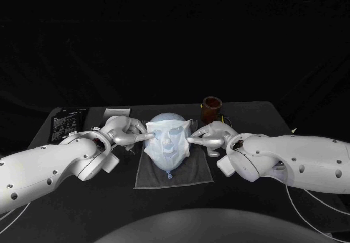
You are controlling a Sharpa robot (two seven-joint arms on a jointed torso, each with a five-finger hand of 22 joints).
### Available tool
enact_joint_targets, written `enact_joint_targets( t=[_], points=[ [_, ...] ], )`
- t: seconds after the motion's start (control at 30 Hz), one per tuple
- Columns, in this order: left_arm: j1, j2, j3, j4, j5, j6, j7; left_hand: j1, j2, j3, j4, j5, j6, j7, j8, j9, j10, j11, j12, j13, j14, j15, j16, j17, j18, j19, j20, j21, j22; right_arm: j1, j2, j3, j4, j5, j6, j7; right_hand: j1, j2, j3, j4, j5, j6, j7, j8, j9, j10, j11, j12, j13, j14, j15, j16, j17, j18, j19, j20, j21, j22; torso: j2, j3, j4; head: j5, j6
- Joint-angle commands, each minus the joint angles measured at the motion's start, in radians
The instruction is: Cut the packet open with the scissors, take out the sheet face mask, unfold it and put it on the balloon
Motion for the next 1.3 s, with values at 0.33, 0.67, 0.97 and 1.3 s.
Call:
enact_joint_targets(
  t=[0.33, 0.67, 0.97, 1.3],
  points=[
    [0.000, 0.008, 0.000, -0.002, -0.008, 0.025, -0.015, 0.009, 0.001, -0.006, 0.000, 0.002, -0.006, -0.003, 0.004, 0.001, 0.016, 0.001, 0.008, 0.010, 0.007, 0.002, 0.005, 0.005, -0.011, 0.003, 0.002, 0.006, 0.003, -0.001, 0.013, 0.000, 0.008, -0.024, -0.054, 0.013, 0.008, 0.013, 0.016, -0.015, -0.005, 0.043, -0.019, 0.020, 0.007, 0.106, -0.023, 0.004, 0.263, 0.103, -0.020, 0.004, 0.263, -0.014, 0.006, -0.017, 0.011, 0.152, 0.000, -0.0005, -0.0001, -0.004, 0.000],
    [0.000, 0.009, 0.000, -0.003, 0.000, 0.028, -0.016, 0.009, 0.002, -0.006, 0.001, 0.002, -0.005, -0.003, 0.005, 0.002, 0.018, 0.001, 0.010, 0.013, 0.006, 0.002, 0.005, 0.003, -0.010, 0.002, 0.002, 0.005, 0.001, 0.000, 0.027, 0.001, -0.013, -0.159, -0.115, -0.029, -0.017, -0.032, 0.152, -0.076, -0.003, 0.119, -0.087, 0.201, 0.106, 0.106, -0.089, 0.004, 0.263, 0.103, -0.077, 0.004, 0.263, -0.021, 0.027, -0.073, 0.052, 0.161, 0.000, 0.0002, 0.0002, -0.006, 0.000],
    [0.000, 0.008, 0.000, -0.005, 0.003, 0.027, -0.019, 0.009, 0.003, -0.007, 0.001, 0.002, -0.005, -0.003, 0.005, 0.002, 0.017, 0.001, 0.010, 0.013, 0.006, 0.002, 0.005, 0.004, -0.010, 0.001, 0.002, 0.005, 0.001, 0.000, 0.026, 0.001, -0.032, -0.294, -0.152, -0.089, -0.092, -0.069, 0.293, -0.120, 0.005, 0.073, -0.103, 0.344, 0.189, 0.106, -0.101, 0.004, 0.263, 0.103, -0.090, 0.004, 0.263, -0.024, 0.034, -0.085, 0.064, 0.164, -0.001, 0.0004, -0.0004, -0.007, 0.000],
    [0.000, 0.009, 0.000, -0.008, 0.009, 0.028, -0.021, 0.008, 0.004, -0.007, 0.001, 0.002, -0.005, -0.003, 0.005, 0.002, 0.018, 0.001, 0.011, 0.014, 0.005, 0.002, 0.005, 0.003, -0.010, 0.001, 0.002, 0.005, 0.001, 0.002, 0.028, 0.002, -0.058, -0.354, -0.195, -0.120, -0.119, -0.076, 0.353, -0.142, 0.009, 0.064, -0.107, 0.382, 0.206, 0.106, -0.105, 0.004, 0.263, 0.103, -0.094, 0.004, 0.263, -0.026, 0.038, -0.088, 0.073, 0.167, -0.001, 0.0004, -0.0005, -0.014, 0.000]
  ],
)
